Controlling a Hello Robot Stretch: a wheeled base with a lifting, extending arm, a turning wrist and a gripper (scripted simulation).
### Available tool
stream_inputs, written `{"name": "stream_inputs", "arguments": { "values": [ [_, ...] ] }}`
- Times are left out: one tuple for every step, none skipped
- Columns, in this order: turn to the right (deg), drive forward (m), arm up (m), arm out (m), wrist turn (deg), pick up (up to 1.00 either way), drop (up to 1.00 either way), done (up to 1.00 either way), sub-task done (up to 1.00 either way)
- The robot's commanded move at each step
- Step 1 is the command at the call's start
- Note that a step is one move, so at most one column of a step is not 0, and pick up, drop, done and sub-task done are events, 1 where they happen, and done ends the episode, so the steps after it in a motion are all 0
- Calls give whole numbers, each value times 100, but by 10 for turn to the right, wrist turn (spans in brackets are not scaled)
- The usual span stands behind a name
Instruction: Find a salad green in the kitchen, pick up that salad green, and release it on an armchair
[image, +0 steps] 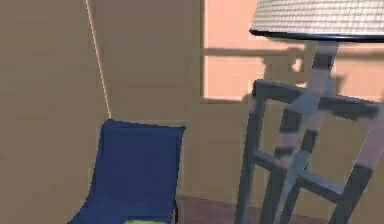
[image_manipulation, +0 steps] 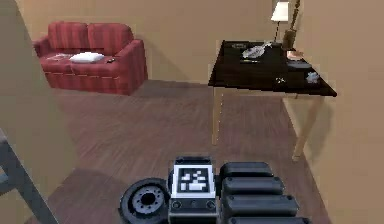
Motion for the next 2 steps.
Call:
{"name": "stream_inputs", "arguments": {
  "values": [
    [450, 0, 0, 0, 0, 0, 0, 0, 0],
    [450, 0, 0, 0, 0, 0, 0, 0, 0]
  ]
}}
